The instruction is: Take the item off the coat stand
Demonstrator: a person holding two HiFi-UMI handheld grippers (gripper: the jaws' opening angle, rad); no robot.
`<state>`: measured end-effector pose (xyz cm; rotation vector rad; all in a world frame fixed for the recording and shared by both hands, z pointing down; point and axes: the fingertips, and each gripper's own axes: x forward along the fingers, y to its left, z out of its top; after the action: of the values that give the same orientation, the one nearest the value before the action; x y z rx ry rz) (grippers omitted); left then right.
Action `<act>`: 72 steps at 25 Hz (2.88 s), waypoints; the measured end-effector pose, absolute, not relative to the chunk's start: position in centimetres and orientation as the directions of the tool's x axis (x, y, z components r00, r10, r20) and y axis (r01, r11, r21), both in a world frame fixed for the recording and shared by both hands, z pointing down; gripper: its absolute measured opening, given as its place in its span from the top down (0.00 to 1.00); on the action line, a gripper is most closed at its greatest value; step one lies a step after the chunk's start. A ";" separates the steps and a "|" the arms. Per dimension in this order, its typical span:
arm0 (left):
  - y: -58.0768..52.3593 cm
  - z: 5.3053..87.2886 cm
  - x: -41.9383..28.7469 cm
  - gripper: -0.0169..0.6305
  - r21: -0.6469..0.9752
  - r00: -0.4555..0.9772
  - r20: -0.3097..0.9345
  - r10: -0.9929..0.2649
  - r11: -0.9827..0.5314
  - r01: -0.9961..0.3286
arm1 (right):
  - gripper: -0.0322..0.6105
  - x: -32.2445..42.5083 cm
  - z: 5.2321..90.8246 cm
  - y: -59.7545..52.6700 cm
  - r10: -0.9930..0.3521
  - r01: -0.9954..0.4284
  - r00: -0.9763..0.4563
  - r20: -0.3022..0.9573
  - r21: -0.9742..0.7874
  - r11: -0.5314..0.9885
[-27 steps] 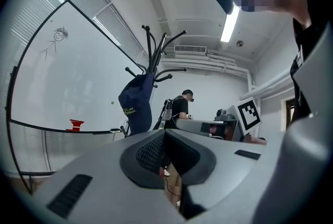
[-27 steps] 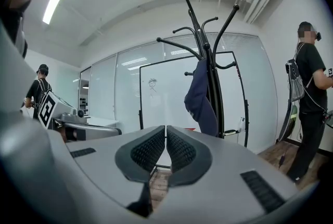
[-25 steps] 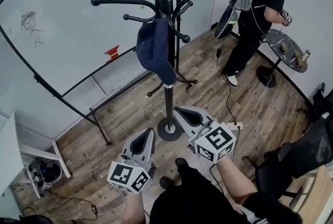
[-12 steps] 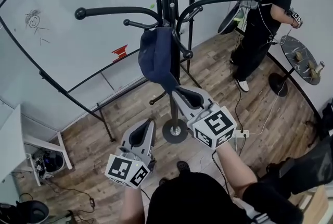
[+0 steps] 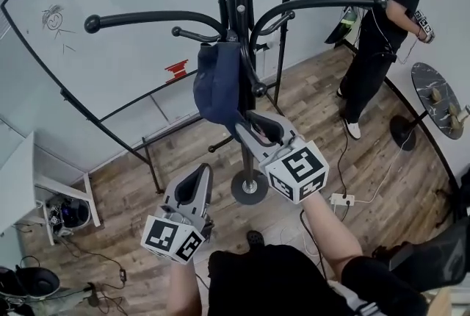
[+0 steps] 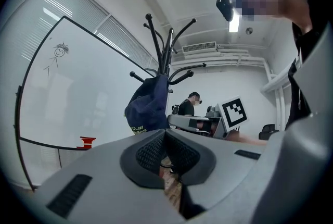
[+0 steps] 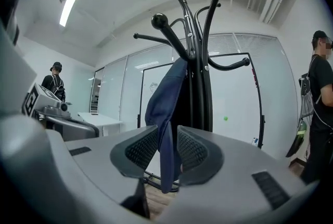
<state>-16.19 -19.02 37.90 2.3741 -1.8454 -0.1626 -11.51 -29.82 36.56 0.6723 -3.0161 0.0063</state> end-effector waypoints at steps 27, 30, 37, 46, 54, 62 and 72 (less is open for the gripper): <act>-18.9 38.9 -17.3 0.95 0.175 0.177 0.009 -0.984 -0.173 -0.969 | 0.87 -14.2 37.4 -29.2 -0.295 -0.295 -0.955 -0.017 0.001 0.956; -18.7 39.0 -17.5 0.95 0.178 0.172 0.010 -0.985 -0.168 -0.970 | 0.87 -14.2 37.3 -29.0 -0.291 -0.291 -0.957 -0.022 0.003 0.957; -18.7 38.8 -17.2 0.95 0.177 0.180 0.006 -0.984 -0.177 -0.968 | 0.87 -14.0 35.9 -28.1 -0.262 -0.264 -0.964 -0.045 0.038 0.964; -18.4 38.3 -17.1 0.95 0.176 0.169 -0.007 -0.986 -0.168 -0.970 | 0.88 -14.3 33.7 -27.2 -0.222 -0.228 -0.972 -0.080 0.070 0.971; -18.2 37.4 -18.2 0.95 0.184 0.161 -0.022 -0.987 -0.162 -0.969 | 0.88 -15.5 31.7 -27.0 -0.205 -0.212 -0.974 -0.100 0.074 0.974; -17.3 37.0 -19.6 0.95 0.190 0.160 -0.027 -0.987 -0.162 -0.968 | 0.88 -16.5 30.2 -25.9 -0.194 -0.203 -0.973 -0.126 0.062 0.977; -16.2 36.3 -21.3 0.95 0.197 0.167 -0.045 -0.985 -0.173 -0.965 | 0.88 -17.9 28.6 -24.9 -0.212 -0.226 -0.967 -0.145 0.092 0.970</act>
<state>-21.34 -16.23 36.33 2.3027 -1.9363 -0.2450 -17.95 -24.95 28.64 0.3630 -3.2509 -0.1768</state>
